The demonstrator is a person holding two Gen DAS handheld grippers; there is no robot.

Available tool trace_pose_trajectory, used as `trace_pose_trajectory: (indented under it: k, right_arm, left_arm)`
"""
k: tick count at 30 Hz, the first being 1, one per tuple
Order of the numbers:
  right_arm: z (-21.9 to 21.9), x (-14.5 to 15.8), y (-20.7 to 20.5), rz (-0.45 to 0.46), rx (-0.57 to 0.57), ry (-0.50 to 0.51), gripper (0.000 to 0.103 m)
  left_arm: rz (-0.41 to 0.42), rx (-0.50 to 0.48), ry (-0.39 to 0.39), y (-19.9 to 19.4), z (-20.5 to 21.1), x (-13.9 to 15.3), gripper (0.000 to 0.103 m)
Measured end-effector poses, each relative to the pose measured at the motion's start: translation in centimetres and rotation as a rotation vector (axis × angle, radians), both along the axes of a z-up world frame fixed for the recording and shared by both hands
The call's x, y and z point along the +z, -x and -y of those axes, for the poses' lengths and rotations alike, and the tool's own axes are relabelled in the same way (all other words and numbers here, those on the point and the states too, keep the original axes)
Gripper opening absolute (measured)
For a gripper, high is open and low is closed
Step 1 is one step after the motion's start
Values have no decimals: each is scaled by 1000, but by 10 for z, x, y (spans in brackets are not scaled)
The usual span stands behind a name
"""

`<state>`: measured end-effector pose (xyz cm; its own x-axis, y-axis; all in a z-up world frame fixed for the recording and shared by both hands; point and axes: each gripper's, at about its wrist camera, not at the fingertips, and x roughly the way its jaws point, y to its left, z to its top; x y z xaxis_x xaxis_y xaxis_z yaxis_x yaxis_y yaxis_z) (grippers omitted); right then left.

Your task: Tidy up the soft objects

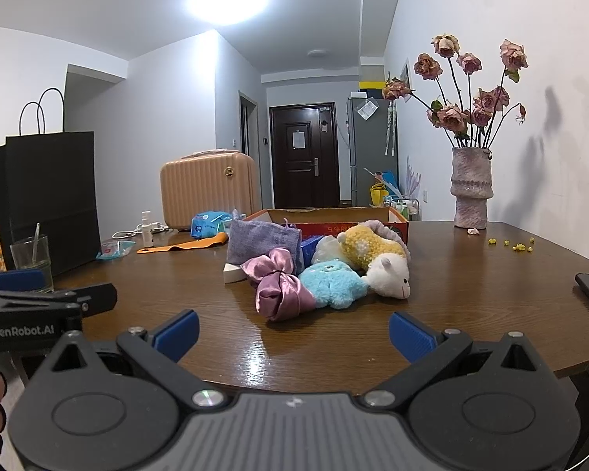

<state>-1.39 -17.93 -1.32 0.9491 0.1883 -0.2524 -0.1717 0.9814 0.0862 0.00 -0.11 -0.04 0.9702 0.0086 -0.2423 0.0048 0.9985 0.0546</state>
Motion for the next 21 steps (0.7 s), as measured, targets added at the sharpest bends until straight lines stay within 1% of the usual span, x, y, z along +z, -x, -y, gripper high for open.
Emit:
trace_pose_trajectory:
  k: [21]
  right_arm:
    - [2, 0, -2, 0, -6, -13, 103]
  left_arm:
    - [1, 0, -1, 0, 0, 0, 103]
